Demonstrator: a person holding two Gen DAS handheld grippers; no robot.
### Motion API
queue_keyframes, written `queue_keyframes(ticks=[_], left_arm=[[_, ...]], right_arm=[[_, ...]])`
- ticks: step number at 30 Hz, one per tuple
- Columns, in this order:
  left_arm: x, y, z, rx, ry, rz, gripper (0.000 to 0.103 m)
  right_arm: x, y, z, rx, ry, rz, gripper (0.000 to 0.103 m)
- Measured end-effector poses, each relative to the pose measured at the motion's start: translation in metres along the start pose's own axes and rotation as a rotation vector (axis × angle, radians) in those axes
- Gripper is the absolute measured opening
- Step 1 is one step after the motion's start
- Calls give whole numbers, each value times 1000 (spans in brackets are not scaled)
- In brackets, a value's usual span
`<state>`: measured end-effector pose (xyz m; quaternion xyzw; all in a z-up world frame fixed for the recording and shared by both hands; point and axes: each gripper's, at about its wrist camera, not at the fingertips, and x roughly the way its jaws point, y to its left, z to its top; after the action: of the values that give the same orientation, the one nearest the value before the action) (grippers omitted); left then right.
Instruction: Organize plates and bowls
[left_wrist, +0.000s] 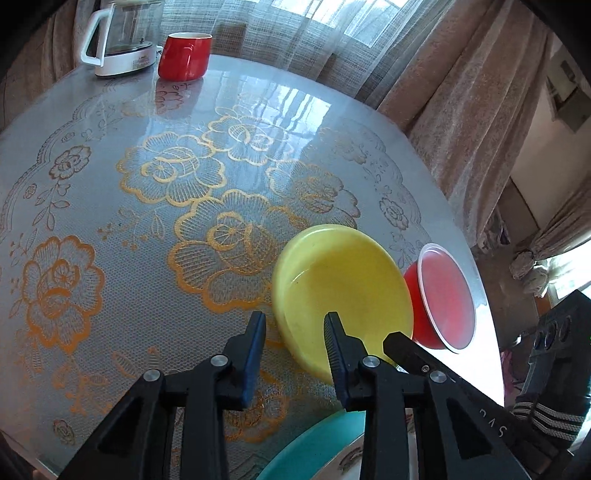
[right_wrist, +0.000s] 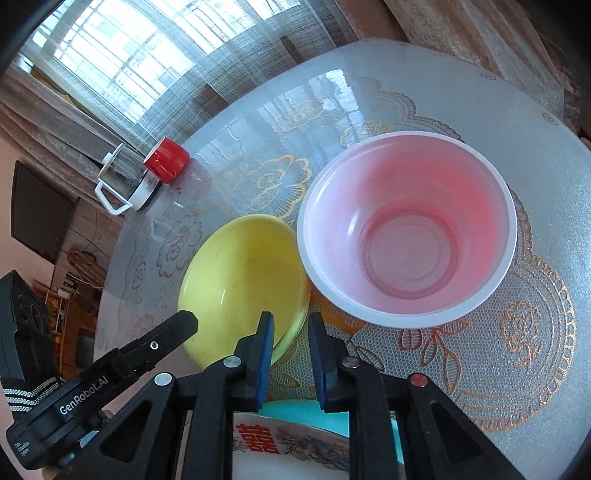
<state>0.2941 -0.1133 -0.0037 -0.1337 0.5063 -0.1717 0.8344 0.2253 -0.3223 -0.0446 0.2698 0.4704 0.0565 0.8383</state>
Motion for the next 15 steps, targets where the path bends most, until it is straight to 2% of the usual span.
queue_keyframes(ticks=[3, 7, 15], left_arm=[[-10, -6, -6, 39, -39, 18, 31], [-30, -2, -11, 17, -64, 4, 31], [-95, 0, -28, 55, -171, 23, 31]], right_arm=[[-7, 8, -1, -46, -21, -6, 16], [-18, 16, -2, -66, -40, 29, 16], [-43, 47, -16, -140, -76, 116, 13]])
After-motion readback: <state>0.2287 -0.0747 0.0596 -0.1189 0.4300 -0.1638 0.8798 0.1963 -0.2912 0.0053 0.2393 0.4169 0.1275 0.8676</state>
